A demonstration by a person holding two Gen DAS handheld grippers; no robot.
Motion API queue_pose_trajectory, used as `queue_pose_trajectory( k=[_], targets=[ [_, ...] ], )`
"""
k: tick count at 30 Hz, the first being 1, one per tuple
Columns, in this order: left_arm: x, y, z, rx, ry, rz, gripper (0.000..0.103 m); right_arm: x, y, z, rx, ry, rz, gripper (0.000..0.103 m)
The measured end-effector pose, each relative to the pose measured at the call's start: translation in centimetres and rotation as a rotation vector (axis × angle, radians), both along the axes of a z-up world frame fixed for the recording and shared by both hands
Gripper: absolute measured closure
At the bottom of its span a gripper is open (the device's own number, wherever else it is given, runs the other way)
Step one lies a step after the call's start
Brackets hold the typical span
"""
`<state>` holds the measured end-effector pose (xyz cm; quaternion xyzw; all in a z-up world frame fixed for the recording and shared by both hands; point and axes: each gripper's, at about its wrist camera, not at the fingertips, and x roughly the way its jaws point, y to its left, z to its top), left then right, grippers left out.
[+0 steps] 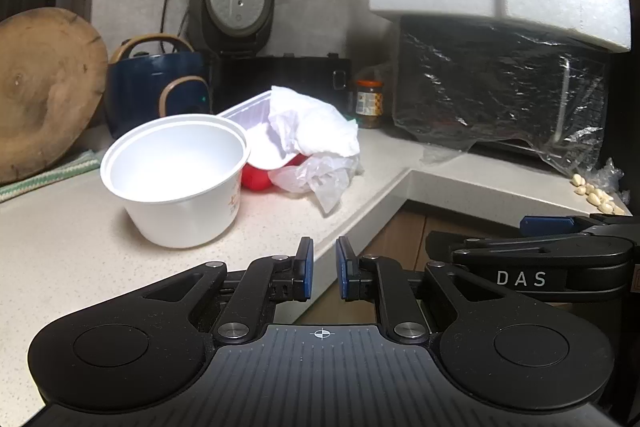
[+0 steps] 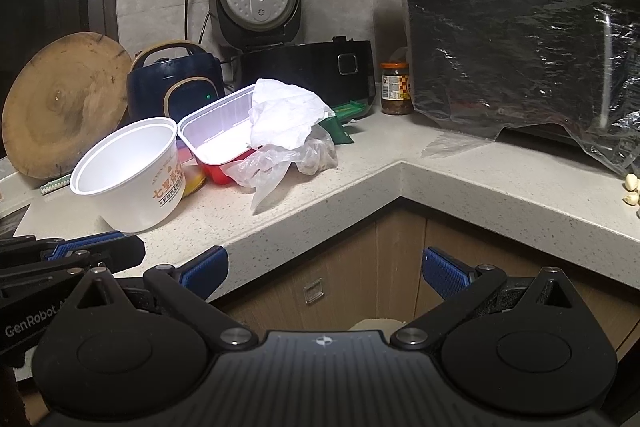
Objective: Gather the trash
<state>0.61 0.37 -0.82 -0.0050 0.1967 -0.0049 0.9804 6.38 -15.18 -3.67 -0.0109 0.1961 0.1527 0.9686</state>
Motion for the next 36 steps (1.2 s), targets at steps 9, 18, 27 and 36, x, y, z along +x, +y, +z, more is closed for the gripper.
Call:
queue_pose_trajectory(
  k=[9,18,27,36],
  targets=[
    [0.1,0.0,-0.2,0.0,0.006,0.001,0.087,0.1,0.1,-0.1,-0.002,0.003,0.001,0.0],
    [0.3,-0.1,-0.3,-0.001,0.011,0.002,0.087,0.2,-0.1,-0.2,-0.001,0.01,-0.001,0.0],
    [0.7,0.1,-0.5,-0.007,0.022,0.007,0.087,0.7,-0.2,-0.4,-0.002,0.02,-0.001,0.0],
    [1.5,0.3,-0.6,-0.011,0.038,0.03,0.087,1.6,0.1,-0.8,-0.019,0.033,0.007,0.0]
  ],
)
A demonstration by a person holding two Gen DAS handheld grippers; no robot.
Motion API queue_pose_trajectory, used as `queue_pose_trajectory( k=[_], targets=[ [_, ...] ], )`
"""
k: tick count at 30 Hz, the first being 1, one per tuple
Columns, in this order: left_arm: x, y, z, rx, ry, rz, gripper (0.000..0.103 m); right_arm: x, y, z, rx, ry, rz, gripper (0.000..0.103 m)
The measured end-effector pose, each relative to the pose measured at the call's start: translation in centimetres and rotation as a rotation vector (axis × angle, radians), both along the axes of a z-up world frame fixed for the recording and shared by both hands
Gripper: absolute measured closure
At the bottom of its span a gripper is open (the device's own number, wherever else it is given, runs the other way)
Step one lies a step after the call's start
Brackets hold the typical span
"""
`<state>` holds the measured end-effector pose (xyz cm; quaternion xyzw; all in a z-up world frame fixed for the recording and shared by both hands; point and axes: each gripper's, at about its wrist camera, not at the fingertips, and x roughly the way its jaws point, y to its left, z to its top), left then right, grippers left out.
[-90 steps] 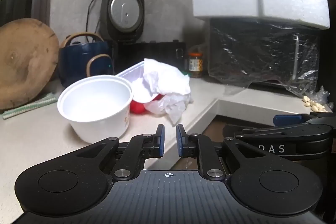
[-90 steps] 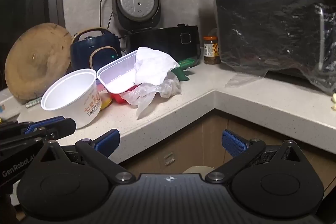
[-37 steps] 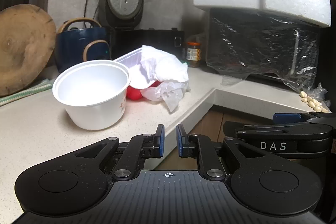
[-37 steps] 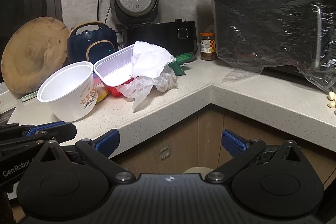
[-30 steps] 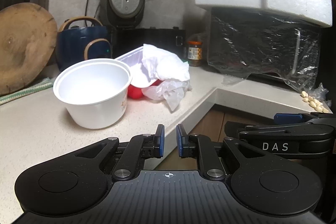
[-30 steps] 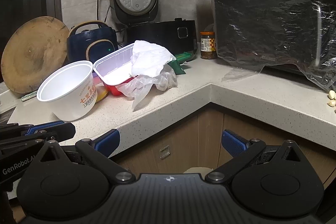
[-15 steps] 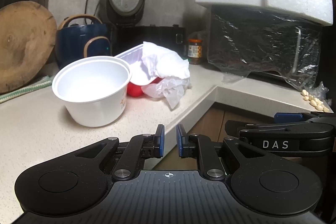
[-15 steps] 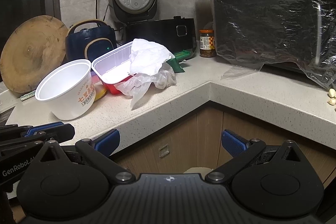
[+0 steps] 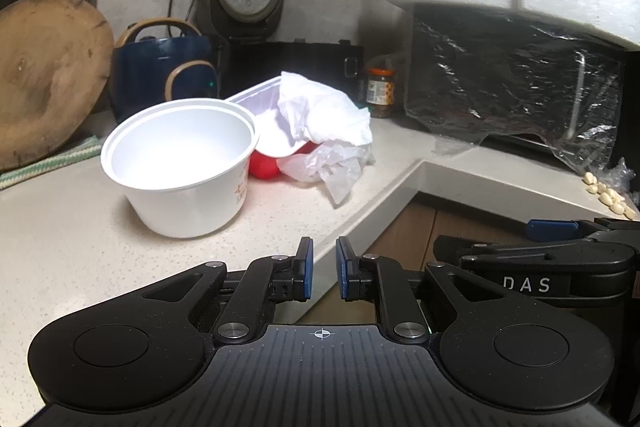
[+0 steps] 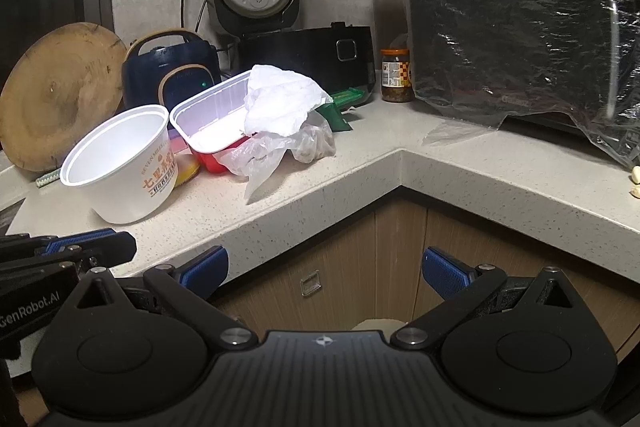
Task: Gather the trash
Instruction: 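Move the left gripper to the white paper bowl and grasp its rim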
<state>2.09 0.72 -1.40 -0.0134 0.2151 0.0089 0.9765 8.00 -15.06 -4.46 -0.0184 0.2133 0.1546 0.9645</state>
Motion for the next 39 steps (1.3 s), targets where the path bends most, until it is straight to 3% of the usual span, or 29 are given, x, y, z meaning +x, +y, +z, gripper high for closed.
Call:
queue_pose_trajectory(
  k=[6,8,10,12,18,23,27,32,39],
  targets=[
    [1.0,1.3,0.9,-0.006,-0.005,0.026,0.087,0.8,0.3,0.2,-0.007,-0.049,0.068,0.0],
    [1.5,2.6,1.5,-0.071,-0.007,0.002,0.087,1.6,0.4,0.4,0.001,-0.057,0.107,0.0],
    [2.1,4.3,2.1,-0.177,-0.002,-0.035,0.086,3.0,0.7,0.6,-0.011,-0.006,0.159,0.0],
    [2.3,5.9,2.8,-0.247,-0.021,-0.015,0.086,4.4,1.3,0.9,-0.037,0.01,0.183,0.0],
    [3.0,9.6,5.2,-0.153,-0.085,0.239,0.086,9.4,2.8,2.4,-0.064,0.001,0.166,0.0],
    [3.6,12.5,5.3,-0.119,-0.112,0.402,0.086,12.5,4.3,2.6,-0.054,-0.026,0.184,0.0],
    [5.1,13.8,4.0,-0.114,-0.06,0.419,0.086,13.8,5.6,1.8,-0.075,-0.031,0.194,0.0],
    [6.2,13.8,2.6,-0.12,-0.007,0.404,0.086,15.0,6.5,0.7,-0.109,0.021,0.15,0.0],
    [6.6,13.0,1.9,-0.139,0.003,0.352,0.083,16.2,6.3,-0.3,-0.068,0.132,0.19,0.0]
  ],
)
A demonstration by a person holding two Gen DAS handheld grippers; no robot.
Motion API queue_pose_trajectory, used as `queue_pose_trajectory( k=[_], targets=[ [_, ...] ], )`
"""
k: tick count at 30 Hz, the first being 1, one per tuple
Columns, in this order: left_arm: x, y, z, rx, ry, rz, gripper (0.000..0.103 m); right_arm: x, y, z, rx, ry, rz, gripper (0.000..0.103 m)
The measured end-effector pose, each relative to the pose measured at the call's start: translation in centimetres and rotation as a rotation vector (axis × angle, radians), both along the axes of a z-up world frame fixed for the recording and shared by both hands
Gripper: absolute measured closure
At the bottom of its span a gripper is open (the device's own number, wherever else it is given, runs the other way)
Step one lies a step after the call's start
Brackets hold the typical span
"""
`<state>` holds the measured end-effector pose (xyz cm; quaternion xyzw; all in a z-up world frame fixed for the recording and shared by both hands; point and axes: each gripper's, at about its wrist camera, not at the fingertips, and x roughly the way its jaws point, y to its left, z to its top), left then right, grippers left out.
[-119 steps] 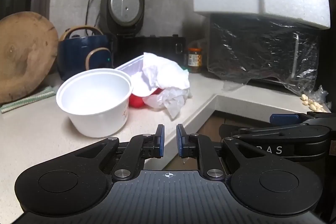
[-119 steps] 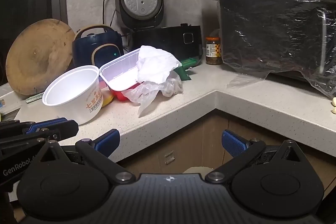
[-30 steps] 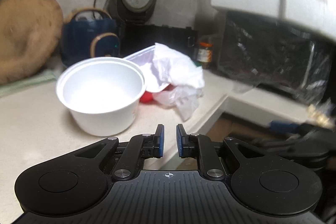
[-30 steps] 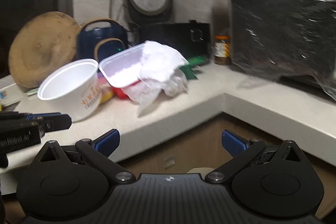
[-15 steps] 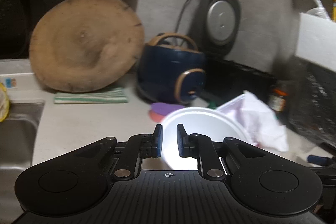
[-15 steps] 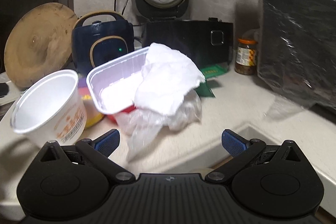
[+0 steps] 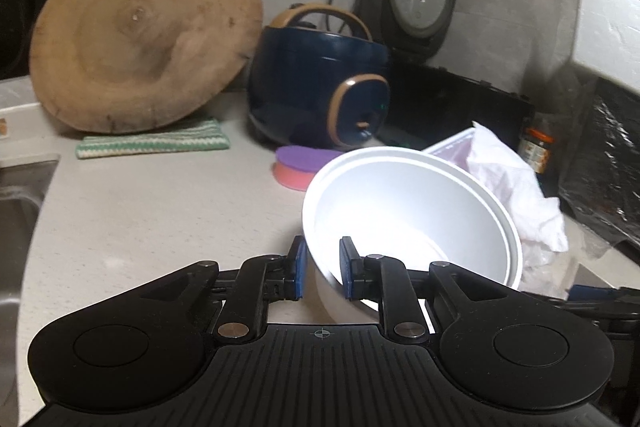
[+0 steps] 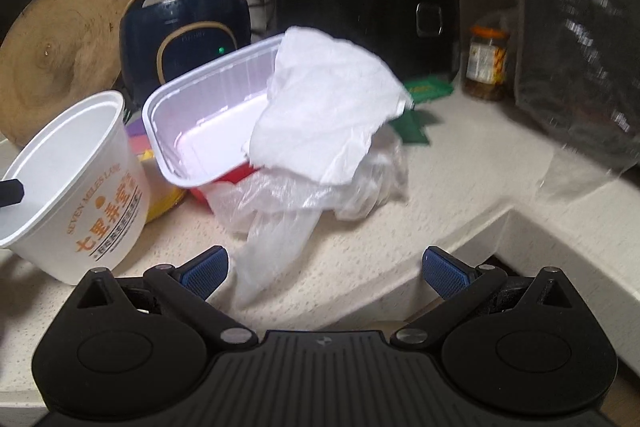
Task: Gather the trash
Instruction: 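Move the left gripper to the white paper bowl and grasp its rim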
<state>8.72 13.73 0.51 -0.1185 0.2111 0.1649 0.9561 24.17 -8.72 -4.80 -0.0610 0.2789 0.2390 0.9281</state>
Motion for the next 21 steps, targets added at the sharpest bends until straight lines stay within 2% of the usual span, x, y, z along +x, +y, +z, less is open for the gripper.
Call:
queue_pose_trajectory(
  k=[8,14,18,21],
  targets=[
    [1.0,-1.2,-0.2,-0.002,0.01,-0.066,0.078,0.7,-0.6,0.0,0.001,0.01,-0.011,0.0],
    [1.6,-1.8,-0.7,-0.014,0.004,-0.129,0.075,0.6,-0.1,1.1,-0.017,-0.117,-0.003,0.0],
    [1.9,-2.1,-1.3,0.034,-0.007,-0.136,0.075,2.0,0.9,0.6,-0.046,-0.083,0.03,0.0],
    [1.8,-1.5,-1.7,0.023,-0.024,-0.12,0.076,3.2,1.1,0.4,-0.042,-0.039,0.041,0.0]
  ],
)
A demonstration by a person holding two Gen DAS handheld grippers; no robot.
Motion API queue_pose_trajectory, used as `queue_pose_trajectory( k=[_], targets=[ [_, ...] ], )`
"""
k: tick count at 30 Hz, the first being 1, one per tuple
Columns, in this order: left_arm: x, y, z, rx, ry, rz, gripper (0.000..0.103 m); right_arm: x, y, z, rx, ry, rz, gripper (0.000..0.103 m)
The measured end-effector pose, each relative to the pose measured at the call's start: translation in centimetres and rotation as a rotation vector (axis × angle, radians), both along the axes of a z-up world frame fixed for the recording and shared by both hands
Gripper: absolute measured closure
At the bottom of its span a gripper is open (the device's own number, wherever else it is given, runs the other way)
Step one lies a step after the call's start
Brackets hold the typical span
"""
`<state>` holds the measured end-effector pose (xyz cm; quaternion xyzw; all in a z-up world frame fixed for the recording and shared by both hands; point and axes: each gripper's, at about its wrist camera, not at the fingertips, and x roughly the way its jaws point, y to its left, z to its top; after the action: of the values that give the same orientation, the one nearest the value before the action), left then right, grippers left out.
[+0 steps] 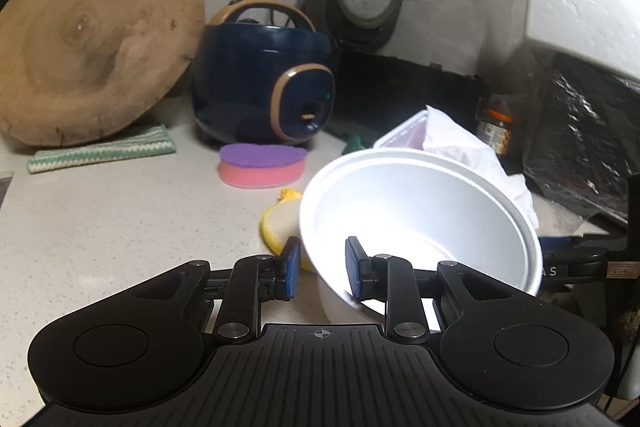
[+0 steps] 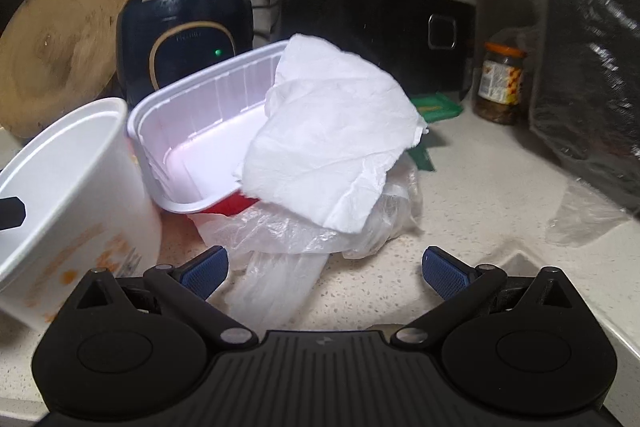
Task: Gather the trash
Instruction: 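Move the left gripper to the white paper bowl and grasp its rim, then grasp the white tissue with the right gripper while the left gripper lifts the bowl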
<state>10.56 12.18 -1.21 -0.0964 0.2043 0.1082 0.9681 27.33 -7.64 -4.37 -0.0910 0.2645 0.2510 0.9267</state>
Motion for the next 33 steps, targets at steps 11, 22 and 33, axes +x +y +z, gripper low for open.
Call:
queue_pose_trajectory(
  k=[11,22,33],
  targets=[
    [0.1,1.2,0.0,-0.081,-0.001,0.035,0.087,1.2,0.5,0.1,-0.093,0.089,0.05,0.0],
    [0.5,1.4,-0.4,-0.126,-0.011,-0.069,0.084,0.8,-0.5,1.2,-0.091,0.076,0.082,0.001],
    [0.6,1.4,-1.1,-0.126,0.049,-0.041,0.085,-3.7,-0.7,6.3,-0.083,-0.214,0.07,0.0]
  ],
)
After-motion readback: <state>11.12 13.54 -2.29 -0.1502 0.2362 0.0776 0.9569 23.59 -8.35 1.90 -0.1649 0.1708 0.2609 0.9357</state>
